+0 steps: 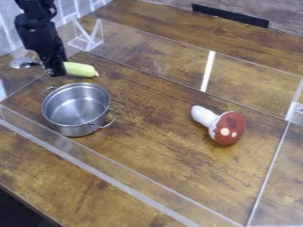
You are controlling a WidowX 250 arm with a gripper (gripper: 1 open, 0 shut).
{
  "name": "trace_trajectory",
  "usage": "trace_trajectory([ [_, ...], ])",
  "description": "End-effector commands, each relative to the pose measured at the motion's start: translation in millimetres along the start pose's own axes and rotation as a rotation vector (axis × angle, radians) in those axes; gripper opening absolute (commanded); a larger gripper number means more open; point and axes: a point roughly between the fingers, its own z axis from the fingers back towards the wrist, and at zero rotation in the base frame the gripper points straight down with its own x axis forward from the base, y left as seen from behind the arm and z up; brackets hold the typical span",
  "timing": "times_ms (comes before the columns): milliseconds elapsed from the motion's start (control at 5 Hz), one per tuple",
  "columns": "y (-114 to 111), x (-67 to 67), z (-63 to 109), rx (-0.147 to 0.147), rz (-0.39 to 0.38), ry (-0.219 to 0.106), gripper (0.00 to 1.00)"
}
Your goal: Move the green spoon to the left
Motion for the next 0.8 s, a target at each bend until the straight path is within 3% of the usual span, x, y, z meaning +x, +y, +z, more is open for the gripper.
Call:
trace_trajectory([
  [0, -17.6, -6.1, 13.0, -0.051, -0.065, 0.026, 0.00],
  [200, -22.4, -8.8, 9.4, -0.044, -0.108, 0.037, 0.00],
  [600, -22.9, -8.8, 13.3, -0.044, -0.122, 0.037, 0.00],
])
